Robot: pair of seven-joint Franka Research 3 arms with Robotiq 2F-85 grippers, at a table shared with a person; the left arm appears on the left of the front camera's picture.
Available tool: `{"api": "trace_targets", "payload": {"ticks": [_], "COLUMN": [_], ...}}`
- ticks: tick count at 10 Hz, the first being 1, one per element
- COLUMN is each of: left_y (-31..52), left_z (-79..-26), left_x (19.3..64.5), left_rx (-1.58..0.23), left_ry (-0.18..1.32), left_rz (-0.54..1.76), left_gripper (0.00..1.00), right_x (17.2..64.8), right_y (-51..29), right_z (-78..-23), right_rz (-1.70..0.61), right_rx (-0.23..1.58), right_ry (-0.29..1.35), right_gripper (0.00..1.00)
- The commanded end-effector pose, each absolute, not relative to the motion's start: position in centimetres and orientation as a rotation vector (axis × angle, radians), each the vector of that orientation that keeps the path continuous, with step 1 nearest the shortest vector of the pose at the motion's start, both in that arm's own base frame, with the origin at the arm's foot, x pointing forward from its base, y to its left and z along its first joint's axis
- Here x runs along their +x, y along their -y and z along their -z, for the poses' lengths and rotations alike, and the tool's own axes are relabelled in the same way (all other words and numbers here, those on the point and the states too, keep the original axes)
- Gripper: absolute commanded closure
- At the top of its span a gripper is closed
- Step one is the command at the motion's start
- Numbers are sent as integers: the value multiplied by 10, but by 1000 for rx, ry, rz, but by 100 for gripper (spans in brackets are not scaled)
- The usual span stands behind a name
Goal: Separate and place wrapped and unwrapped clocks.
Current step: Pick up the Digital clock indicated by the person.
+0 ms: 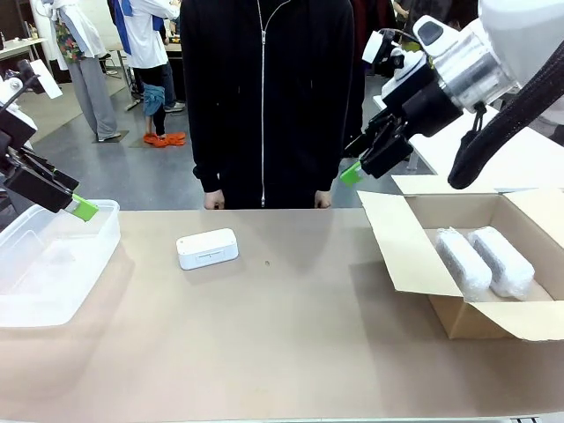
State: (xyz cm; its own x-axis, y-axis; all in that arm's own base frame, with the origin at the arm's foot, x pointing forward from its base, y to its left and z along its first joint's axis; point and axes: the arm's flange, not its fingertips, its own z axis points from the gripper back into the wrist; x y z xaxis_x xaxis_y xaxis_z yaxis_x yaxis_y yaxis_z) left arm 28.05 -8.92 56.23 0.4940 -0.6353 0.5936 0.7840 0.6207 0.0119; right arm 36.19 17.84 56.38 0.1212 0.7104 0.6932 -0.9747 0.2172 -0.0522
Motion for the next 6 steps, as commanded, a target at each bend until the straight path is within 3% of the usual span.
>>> {"api": "trace_targets", "payload": {"ticks": [1, 3, 4, 5, 6], "left_y": [89, 89, 89, 89, 89], "left_z": [-561, -561, -561, -561, -561], "left_x": [281, 281, 281, 281, 281], "left_rx": [-291, -291, -291, -291, -291], "left_ry": [596, 596, 596, 596, 596], "left_rz": [875, 875, 875, 875, 875], "left_gripper": [0, 0, 0, 0, 0], "right_x": [355, 340, 337, 351, 351], "right_y": [-166, -166, -166, -168, -168], "right_z": [-544, -533, -531, -538, -538], "right_rz": [-1317, -1280, -1222, -1304, -1304], "right_rx": [517, 489, 467, 488, 488], "right_ry": [622, 650, 739, 618, 618], "right_gripper": [0, 0, 0, 0, 0]}}
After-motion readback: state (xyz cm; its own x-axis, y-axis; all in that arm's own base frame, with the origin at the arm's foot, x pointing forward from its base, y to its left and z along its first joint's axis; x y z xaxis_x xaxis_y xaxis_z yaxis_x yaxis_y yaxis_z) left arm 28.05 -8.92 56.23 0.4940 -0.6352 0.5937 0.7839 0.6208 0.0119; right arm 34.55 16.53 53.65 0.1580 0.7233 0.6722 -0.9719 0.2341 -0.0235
